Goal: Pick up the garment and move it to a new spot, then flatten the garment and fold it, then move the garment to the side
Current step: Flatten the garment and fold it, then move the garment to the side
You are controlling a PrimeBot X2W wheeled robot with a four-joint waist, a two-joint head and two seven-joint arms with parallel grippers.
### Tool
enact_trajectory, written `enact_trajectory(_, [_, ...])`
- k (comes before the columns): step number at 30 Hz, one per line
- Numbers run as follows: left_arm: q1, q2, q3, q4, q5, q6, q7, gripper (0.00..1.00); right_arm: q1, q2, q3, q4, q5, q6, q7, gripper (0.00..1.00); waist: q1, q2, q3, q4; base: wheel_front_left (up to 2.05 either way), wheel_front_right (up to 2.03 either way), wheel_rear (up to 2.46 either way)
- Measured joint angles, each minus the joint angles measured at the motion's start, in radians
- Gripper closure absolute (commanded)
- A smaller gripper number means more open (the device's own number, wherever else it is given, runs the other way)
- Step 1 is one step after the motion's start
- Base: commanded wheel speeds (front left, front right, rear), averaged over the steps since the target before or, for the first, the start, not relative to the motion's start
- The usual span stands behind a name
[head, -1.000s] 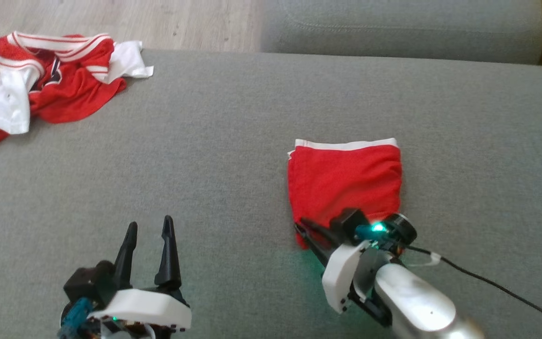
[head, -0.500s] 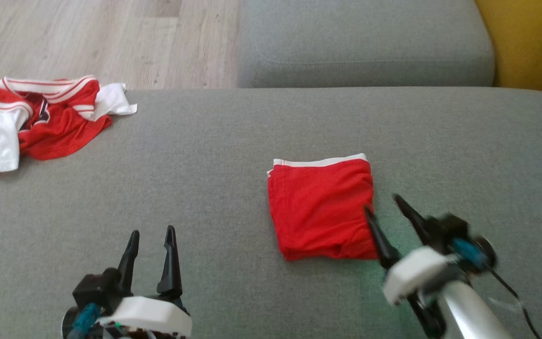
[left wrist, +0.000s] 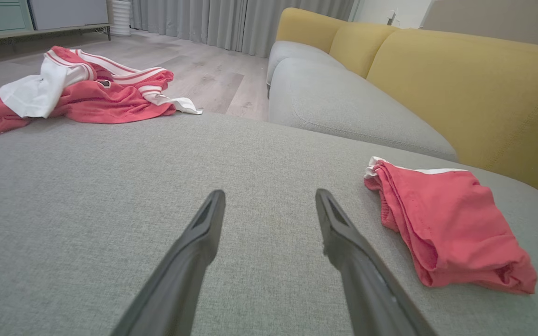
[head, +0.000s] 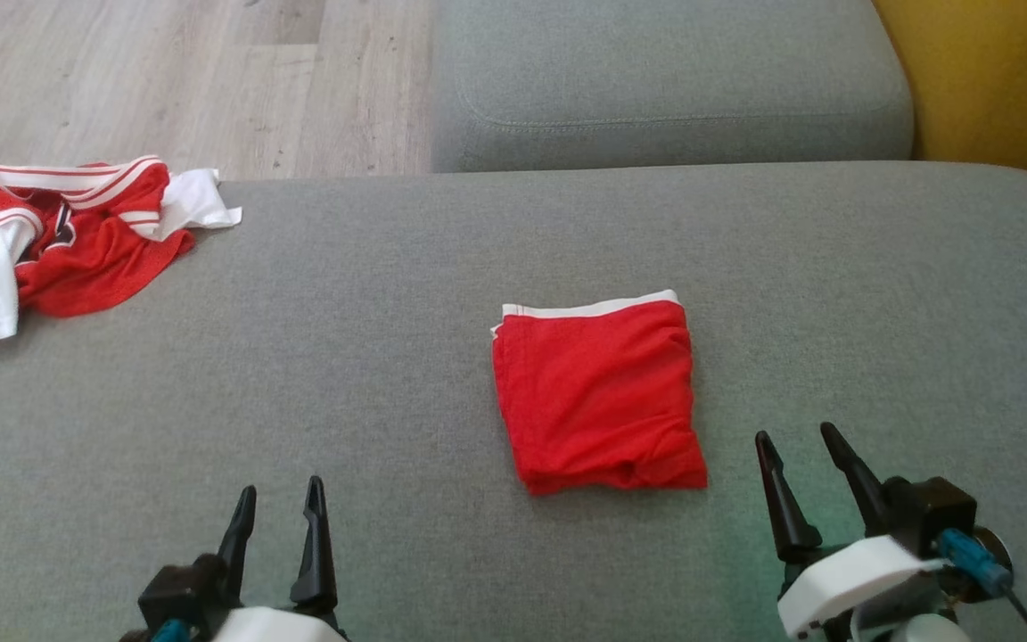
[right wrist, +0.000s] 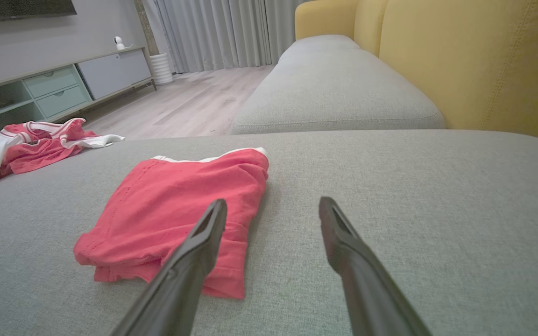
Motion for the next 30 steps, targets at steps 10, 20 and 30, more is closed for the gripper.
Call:
enact_trajectory(10, [0.011, -0.01, 0.026, 0.004, 0.018, -0.01, 0.0, 0.0, 0.013, 0.0, -0.005, -0.033, 0.0, 0.0, 0.029, 0.0, 0.0001, 0.0, 0.011, 0.001, 0.0, 0.0, 0.0])
enact_trajectory(20, [0.011, -0.02, 0.026, 0.009, 0.023, -0.018, -0.001, 0.0, 0.013, 0.0, -0.012, -0.038, -0.021, 0.0, 0.071, 0.0, 0.0001, 0.0, 0.015, 0.008, 0.0, 0.0, 0.0])
enact_trajectory(30, [0.01, -0.024, 0.022, 0.012, 0.033, -0.019, -0.001, 0.0, -0.177, 0.0, -0.068, 0.009, -0.069, 0.0, 0.338, 0.0, 0.0001, 0.0, 0.04, 0.073, 0.0, 0.0, 0.0])
